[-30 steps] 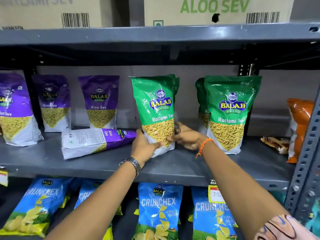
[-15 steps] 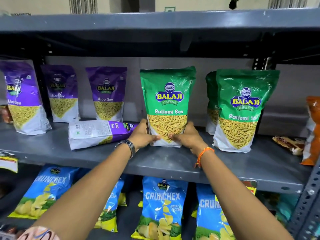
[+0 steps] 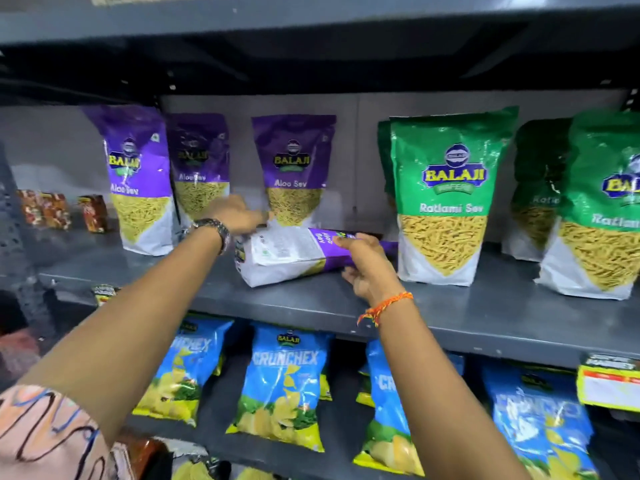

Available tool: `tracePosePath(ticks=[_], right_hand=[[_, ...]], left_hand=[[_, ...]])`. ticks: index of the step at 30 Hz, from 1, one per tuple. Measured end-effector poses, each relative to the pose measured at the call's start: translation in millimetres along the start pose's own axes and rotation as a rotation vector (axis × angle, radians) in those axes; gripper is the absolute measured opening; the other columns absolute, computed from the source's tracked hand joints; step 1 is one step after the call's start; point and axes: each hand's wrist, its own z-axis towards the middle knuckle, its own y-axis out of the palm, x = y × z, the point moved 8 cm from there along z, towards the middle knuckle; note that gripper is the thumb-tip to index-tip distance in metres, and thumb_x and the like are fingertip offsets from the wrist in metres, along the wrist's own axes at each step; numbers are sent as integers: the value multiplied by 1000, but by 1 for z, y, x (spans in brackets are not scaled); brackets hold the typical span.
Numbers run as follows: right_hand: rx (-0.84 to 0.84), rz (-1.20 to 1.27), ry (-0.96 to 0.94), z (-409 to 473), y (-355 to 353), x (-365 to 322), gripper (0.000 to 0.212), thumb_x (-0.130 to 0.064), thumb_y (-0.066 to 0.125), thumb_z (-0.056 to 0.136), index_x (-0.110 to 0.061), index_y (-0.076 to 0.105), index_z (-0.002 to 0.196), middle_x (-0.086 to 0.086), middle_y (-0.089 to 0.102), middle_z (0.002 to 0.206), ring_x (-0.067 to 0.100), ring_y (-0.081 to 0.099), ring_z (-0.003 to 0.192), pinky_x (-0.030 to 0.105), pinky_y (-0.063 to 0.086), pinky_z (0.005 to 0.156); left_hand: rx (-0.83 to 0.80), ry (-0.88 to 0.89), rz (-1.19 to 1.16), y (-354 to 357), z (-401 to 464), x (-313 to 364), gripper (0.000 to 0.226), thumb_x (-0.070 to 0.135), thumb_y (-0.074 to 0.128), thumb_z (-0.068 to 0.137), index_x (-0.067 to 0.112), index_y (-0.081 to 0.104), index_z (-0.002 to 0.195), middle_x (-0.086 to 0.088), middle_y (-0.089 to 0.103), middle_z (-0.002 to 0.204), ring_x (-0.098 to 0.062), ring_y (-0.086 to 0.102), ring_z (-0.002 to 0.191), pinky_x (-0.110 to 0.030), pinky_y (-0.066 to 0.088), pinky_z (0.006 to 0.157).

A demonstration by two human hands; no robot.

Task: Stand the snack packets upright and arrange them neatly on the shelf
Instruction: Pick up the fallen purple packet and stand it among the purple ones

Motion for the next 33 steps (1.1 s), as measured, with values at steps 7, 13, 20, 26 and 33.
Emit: tracePosePath(ticks=[7, 13, 20, 26, 33], right_hand=[[222, 149, -59, 12, 22, 0, 32, -22, 71, 70, -6, 63, 96, 12, 71, 97, 21, 63, 76, 26, 43, 64], [134, 281, -235, -1, 44, -47, 15, -1, 66, 81, -9, 63, 93, 6, 69, 65, 21, 64, 61, 36, 53, 73], [-111, 250, -404, -10, 89, -113, 14, 0, 63, 82, -7, 67, 93, 6, 69, 73, 16, 67, 58, 28, 58, 60], [-200, 117, -456, 5, 115, -121, 41, 4, 63, 85, 1, 59, 126, 9, 72, 97, 15, 73, 73, 27, 60, 65], [-250, 169, -484, 15, 107, -104, 28, -2, 67, 82, -21, 56, 99, 2, 68, 99, 16, 66, 81, 31, 51, 67]], left_hand=[[-394, 49, -578, 53, 24, -42, 63, 46, 81, 69, 13, 66, 120, -6, 68, 127, -23, 63, 110, -34, 50, 95], [-358, 169, -760, 35, 17, -59, 31, 24, 88, 65, 8, 80, 90, -1, 80, 90, -17, 71, 88, -27, 54, 85], [-199, 210, -1046, 28, 12, -74, 45, -2, 89, 56, 5, 70, 96, -2, 73, 73, -8, 67, 60, -18, 56, 58], [-15, 206, -926, 34, 24, -73, 70, 22, 99, 35, 10, 67, 95, -5, 69, 81, -18, 63, 69, -27, 59, 64], [14, 179, -870, 44, 25, -79, 81, 17, 97, 45, 12, 60, 116, -8, 69, 111, -25, 68, 102, -33, 58, 85]])
